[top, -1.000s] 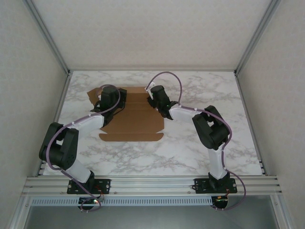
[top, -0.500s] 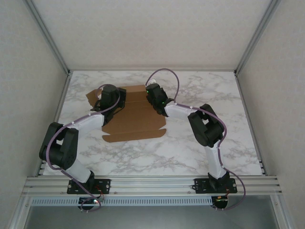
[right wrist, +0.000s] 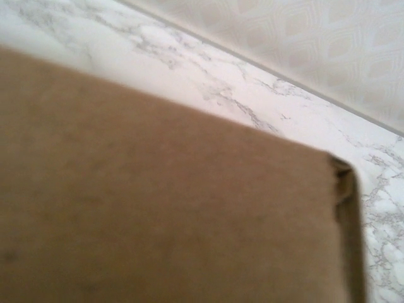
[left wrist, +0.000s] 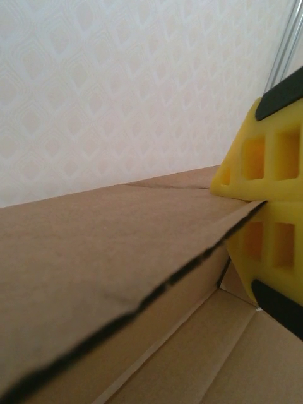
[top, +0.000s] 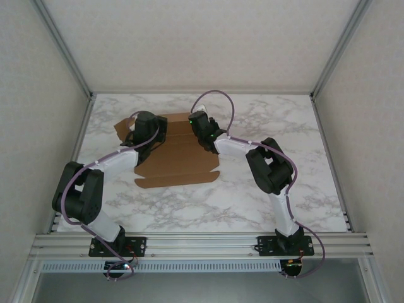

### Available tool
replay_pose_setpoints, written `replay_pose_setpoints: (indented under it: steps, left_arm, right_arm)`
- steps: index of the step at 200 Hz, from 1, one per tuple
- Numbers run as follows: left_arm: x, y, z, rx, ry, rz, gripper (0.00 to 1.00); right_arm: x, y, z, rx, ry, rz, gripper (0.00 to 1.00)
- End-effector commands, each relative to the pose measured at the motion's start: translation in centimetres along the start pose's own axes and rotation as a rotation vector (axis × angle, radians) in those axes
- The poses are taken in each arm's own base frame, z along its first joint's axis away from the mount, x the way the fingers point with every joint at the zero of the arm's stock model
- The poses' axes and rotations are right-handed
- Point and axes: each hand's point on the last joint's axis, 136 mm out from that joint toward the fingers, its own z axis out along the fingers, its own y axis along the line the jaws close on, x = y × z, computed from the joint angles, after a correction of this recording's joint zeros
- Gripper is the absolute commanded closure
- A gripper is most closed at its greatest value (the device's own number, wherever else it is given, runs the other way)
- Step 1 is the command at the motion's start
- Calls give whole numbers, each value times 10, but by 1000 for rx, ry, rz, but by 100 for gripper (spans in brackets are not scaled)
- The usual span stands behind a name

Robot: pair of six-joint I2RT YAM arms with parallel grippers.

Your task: Fold the paper box

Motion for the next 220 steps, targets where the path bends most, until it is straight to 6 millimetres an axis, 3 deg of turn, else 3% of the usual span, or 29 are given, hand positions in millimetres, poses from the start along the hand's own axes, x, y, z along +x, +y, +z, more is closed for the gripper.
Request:
replay_pose_setpoints:
  steps: [1, 15, 33, 85, 123, 153, 179, 213, 220]
  left_arm:
    - [13, 62, 2, -213, 52, 11, 100]
    - [13, 64, 2, -217, 50, 7, 100]
    - [14, 64, 2, -219, 51, 7, 100]
    - [14, 63, 2, -218, 48, 3, 100]
    - [17, 59, 2, -212, 55, 6, 100]
    - [19, 59, 3, -215, 60, 6, 100]
    - [19, 58, 4, -216, 58, 12, 100]
    - [18, 60, 7, -225, 53, 21, 100]
    - [17, 60, 7, -227, 53, 23, 100]
  right_arm:
    - [21, 2, 2, -23, 65, -45, 71]
    - [18, 3, -1, -52, 46, -15, 59]
    - [19, 6, -3, -89, 39, -2, 57]
    - [30, 4, 6, -30, 97, 7, 71]
    - [35, -16, 8, 107, 118, 20, 90]
    - [35, -16, 9, 123, 130, -10, 93]
    - [35, -12, 9, 112, 136, -29, 86]
    - [18, -7, -12, -11, 48, 18, 57]
    - [13, -9, -20, -34, 30, 28, 47]
